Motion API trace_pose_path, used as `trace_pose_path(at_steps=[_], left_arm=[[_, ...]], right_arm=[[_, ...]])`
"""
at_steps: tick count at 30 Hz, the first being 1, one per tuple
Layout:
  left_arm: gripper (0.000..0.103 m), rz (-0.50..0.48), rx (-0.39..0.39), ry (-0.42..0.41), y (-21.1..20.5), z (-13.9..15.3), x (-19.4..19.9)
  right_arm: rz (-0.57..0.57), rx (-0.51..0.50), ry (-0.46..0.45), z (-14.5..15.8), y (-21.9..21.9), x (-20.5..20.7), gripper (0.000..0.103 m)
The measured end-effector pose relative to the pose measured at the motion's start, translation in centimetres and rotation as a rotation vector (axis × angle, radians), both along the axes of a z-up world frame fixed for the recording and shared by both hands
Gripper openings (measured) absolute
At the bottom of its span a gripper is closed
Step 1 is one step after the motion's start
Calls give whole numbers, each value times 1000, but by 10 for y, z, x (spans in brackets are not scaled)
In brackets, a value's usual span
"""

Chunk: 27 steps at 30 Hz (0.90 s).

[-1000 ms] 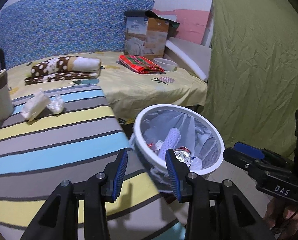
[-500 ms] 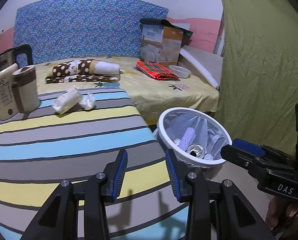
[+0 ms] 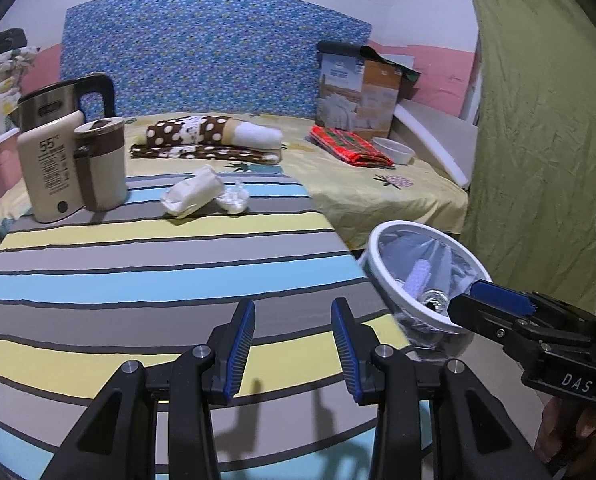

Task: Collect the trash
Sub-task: 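Withdraw both open tools from the bin toward the table, then grasp the white paper bag with the left tool while the right tool grasps the tissue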

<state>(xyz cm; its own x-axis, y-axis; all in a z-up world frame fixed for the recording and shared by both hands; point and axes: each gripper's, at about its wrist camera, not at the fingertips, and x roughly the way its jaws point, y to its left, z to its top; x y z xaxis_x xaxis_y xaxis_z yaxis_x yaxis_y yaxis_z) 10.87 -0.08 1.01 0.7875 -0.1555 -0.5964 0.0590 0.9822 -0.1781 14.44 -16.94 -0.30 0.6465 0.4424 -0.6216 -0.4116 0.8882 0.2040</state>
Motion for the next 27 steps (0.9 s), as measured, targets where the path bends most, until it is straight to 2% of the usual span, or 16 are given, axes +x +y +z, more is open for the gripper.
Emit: trace_pose_path(at_steps=[13,27], left_arm=[[39,54,20,12,39,1,17],[39,53,59,32,83,-1,84]], right_arm=[[66,17,24,0,32,23,58],[105,7,50,-2,58,72,58]])
